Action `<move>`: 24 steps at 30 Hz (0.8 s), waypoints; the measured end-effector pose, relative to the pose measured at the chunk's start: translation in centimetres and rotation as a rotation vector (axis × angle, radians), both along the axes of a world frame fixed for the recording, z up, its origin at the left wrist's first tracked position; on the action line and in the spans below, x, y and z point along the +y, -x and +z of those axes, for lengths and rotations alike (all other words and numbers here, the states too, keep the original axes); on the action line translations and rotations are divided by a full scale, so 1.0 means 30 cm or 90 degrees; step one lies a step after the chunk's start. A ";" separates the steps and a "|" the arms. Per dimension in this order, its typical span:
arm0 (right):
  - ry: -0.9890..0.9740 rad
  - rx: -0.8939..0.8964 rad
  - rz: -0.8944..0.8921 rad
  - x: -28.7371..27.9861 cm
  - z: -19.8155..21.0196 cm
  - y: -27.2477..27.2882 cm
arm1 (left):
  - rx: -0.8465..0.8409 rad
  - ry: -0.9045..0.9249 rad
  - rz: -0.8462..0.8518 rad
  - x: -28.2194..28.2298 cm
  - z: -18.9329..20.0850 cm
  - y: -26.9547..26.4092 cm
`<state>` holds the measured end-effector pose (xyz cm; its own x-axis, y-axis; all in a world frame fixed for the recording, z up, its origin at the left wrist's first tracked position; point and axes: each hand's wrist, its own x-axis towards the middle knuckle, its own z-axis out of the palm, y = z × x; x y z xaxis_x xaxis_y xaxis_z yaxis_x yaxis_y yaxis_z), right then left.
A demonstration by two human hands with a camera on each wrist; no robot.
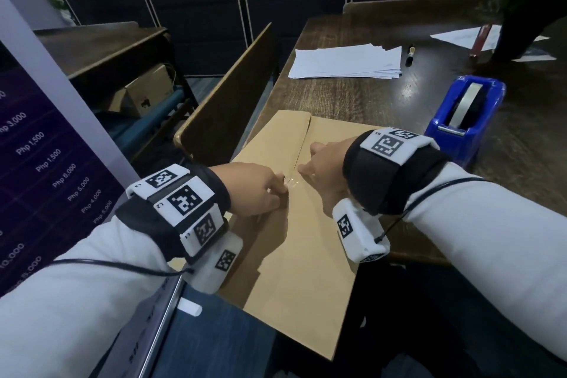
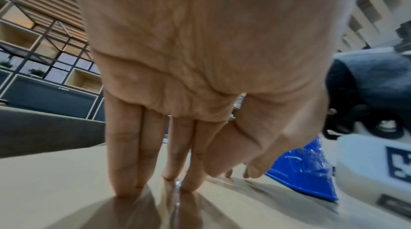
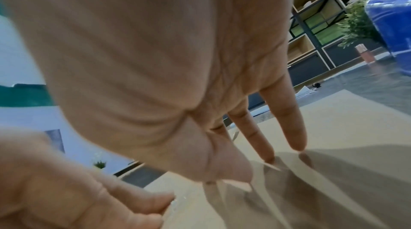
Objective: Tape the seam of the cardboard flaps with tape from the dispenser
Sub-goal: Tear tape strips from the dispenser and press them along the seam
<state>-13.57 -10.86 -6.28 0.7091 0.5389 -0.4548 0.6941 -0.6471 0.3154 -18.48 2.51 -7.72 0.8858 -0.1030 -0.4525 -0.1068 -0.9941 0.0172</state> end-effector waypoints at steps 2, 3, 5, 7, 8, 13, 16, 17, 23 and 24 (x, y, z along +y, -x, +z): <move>-0.009 -0.001 -0.019 -0.021 -0.003 -0.002 | 0.003 0.053 0.019 0.022 0.007 -0.001; -0.008 0.018 0.000 -0.030 0.000 0.008 | 0.002 0.071 0.022 0.031 0.009 0.001; 0.031 0.025 0.018 -0.034 0.005 0.025 | -0.011 0.086 0.022 0.037 0.014 0.005; 0.038 0.015 -0.022 -0.026 -0.007 0.027 | -0.034 0.072 0.010 0.031 0.013 0.005; 0.035 0.010 -0.022 -0.025 -0.004 0.036 | -0.045 0.054 0.002 0.024 0.011 0.005; 0.038 0.038 0.029 -0.006 0.011 0.043 | -0.060 -0.090 -0.061 -0.020 -0.021 -0.013; 0.098 -0.032 0.058 0.004 0.014 0.064 | -0.053 -0.146 -0.069 -0.045 -0.024 -0.017; 0.098 -0.041 0.065 0.006 0.011 0.064 | -0.058 -0.155 -0.069 -0.053 -0.025 -0.016; 0.014 -0.058 0.061 0.000 -0.003 0.085 | -0.079 -0.151 -0.044 -0.069 -0.034 -0.018; 0.004 -0.063 0.052 0.008 -0.012 0.082 | -0.081 -0.151 -0.044 -0.067 -0.035 -0.017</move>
<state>-16.05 -10.63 -6.64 0.7045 0.5941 -0.3883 0.7097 -0.5871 0.3893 -17.97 0.48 -8.76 0.9318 -0.0700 -0.3562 -0.1609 -0.9592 -0.2324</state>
